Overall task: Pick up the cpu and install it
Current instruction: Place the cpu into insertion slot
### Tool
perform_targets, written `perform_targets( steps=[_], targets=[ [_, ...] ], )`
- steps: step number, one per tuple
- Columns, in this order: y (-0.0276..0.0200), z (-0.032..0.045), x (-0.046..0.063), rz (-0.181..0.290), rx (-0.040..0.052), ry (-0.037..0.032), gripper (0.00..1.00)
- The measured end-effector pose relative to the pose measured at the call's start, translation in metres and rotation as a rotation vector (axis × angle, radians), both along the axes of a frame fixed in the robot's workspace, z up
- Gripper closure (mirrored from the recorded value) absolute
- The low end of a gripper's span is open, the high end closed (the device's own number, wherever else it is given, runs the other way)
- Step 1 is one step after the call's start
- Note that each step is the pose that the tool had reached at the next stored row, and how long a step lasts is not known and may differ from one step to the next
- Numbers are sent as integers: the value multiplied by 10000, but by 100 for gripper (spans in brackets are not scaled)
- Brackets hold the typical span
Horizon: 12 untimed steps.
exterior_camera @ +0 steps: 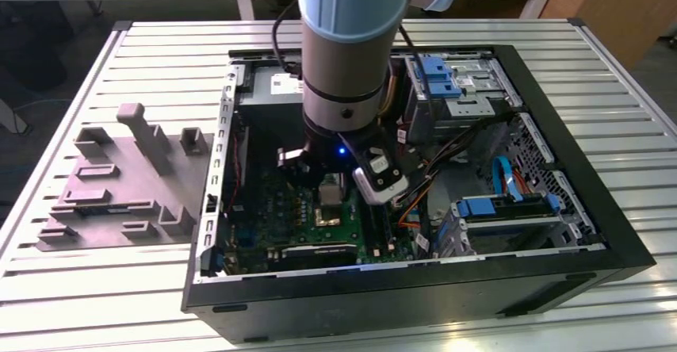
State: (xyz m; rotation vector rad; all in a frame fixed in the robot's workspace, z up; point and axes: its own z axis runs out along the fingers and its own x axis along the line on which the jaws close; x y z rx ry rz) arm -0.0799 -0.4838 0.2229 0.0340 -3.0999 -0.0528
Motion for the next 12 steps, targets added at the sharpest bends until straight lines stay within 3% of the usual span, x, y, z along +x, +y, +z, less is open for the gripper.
perform_targets(
  steps=[3, 9, 12],
  targets=[
    [-34, -20, 0, 8, 0, 1, 53],
    [-38, -122, 0, 8, -3, 6, 53],
    [-63, -146, -1, 10, -4, 7, 53]
  ],
)
